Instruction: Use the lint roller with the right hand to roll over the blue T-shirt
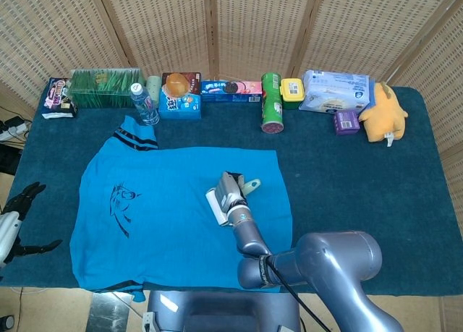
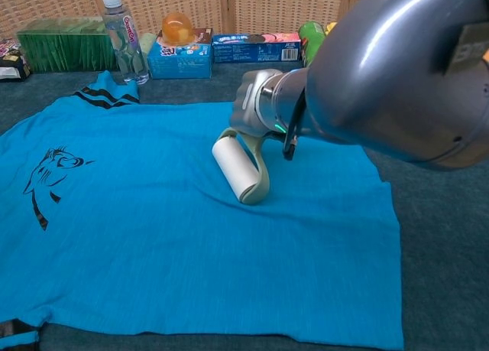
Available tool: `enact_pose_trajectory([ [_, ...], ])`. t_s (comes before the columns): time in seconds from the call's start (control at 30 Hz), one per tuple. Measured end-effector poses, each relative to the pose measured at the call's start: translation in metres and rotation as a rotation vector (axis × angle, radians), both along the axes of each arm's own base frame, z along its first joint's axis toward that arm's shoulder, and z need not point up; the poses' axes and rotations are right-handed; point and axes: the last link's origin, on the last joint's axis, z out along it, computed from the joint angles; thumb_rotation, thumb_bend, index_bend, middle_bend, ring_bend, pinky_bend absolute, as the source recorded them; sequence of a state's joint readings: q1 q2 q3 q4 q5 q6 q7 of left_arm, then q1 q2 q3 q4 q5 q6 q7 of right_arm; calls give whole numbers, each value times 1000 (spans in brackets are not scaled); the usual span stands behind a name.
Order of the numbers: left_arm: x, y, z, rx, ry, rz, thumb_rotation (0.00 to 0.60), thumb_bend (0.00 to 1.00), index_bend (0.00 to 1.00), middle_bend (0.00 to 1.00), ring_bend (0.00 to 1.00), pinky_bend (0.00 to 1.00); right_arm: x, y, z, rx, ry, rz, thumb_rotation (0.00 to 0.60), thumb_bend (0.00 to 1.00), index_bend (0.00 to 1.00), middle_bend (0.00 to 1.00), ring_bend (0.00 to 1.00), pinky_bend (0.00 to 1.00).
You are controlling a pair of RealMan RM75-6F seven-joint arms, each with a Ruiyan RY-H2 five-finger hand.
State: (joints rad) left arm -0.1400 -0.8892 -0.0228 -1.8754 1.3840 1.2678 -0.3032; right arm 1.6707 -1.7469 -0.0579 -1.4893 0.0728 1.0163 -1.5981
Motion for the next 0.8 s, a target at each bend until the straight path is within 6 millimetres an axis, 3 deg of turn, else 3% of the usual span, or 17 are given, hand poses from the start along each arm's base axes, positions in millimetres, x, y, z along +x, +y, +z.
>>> enact_pose_trajectory([
  [0.23, 3, 1, -1, -2, 6, -2, 600, 88, 0, 0, 0, 18, -1, -3, 1, 10, -8, 20, 600, 1000, 889, 873, 872, 1000],
  [0.8, 17, 8, -9, -33, 16, -45, 600, 88, 0, 0, 0, 18, -82, -41, 54, -125, 101, -13, 600, 1000, 889, 873, 871, 1000],
])
